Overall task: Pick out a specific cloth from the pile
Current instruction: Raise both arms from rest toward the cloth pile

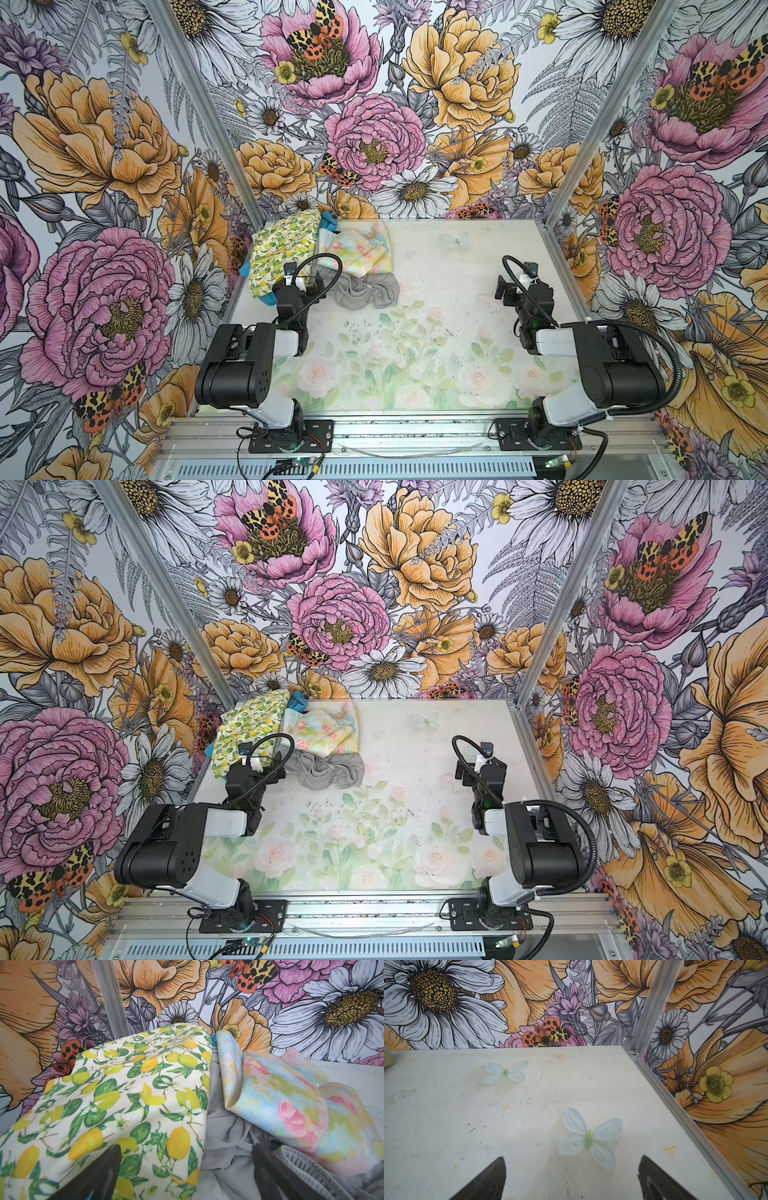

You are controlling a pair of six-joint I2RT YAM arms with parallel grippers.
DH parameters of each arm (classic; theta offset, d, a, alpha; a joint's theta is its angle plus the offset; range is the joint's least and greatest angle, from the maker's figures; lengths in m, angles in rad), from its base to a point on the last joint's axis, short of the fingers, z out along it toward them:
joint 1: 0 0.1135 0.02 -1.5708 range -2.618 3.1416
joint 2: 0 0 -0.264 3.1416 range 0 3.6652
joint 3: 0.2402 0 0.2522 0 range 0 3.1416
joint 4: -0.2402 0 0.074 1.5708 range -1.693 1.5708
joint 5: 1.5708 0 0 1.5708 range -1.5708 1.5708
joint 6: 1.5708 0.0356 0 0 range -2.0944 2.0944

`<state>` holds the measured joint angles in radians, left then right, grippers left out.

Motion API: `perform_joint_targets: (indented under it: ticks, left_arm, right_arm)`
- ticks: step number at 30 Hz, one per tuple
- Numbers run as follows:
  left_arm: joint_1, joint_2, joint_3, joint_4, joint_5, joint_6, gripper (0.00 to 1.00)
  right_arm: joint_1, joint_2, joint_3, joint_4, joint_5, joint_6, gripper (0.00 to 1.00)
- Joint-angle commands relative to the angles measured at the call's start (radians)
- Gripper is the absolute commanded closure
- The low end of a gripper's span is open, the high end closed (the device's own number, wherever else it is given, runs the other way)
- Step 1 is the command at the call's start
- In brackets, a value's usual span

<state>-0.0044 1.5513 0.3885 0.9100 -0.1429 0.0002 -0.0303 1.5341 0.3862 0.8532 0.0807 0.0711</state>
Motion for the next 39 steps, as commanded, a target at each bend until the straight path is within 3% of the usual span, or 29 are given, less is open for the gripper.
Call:
perform_joint_targets:
  ticks: [1,39]
  left_arm:
    - [-0.004,-0.002,-0.011,0.028,-0.015,0.007,0.01]
    - [-0.003,-0.001,-0.003,0.015,-0.010,0.006,0.01]
  right_arm:
    - [0.001,0.002,0.005,0.020,-0.009,0.015,0.00]
    - [0.004,0.004,0.007,0.017,0.000,0.013,0.01]
